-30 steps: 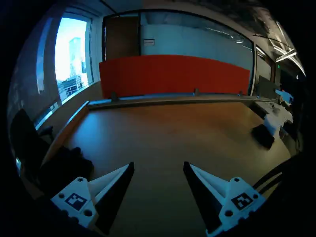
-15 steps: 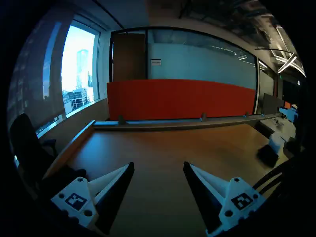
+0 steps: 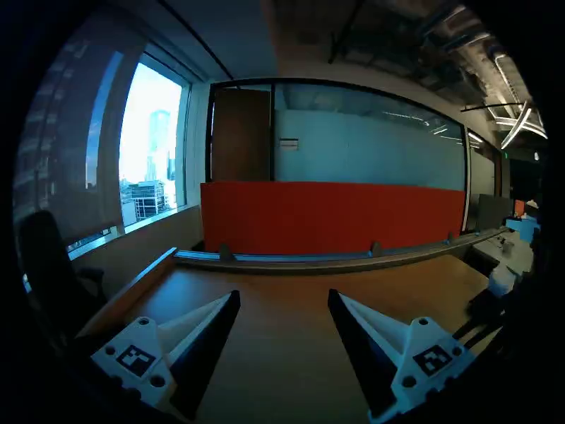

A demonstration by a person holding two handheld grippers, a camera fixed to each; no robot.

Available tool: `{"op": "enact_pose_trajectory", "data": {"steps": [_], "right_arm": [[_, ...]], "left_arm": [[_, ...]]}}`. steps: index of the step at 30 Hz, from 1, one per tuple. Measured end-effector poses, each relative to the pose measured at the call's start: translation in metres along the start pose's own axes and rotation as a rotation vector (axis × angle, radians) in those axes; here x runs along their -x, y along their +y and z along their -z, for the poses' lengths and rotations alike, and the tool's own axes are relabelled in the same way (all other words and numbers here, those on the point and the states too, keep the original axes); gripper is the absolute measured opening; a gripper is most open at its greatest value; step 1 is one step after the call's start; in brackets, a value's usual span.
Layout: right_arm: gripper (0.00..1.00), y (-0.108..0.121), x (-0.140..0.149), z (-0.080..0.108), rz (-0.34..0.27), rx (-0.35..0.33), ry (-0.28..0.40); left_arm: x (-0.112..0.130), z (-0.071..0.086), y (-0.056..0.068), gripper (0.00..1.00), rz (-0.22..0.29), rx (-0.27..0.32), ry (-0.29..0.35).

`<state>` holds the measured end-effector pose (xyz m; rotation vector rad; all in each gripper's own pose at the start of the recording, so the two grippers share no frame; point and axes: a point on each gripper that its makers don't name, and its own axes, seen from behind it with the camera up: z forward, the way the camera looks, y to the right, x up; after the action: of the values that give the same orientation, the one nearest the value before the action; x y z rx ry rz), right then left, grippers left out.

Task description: Fold towel

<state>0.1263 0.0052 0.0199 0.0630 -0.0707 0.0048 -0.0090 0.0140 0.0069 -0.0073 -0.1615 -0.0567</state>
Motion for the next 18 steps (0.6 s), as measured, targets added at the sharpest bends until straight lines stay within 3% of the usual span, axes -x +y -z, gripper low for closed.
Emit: {"op": "enact_pose_trajectory", "data": {"steps": [18], "right_arm": [[0.89, -0.016, -0.022, -0.001, 0.005, 0.001, 0.011]], "left_arm": [[-0.021, -0.007, -0.002, 0.92, 0.028, -0.007, 0.08]]}}
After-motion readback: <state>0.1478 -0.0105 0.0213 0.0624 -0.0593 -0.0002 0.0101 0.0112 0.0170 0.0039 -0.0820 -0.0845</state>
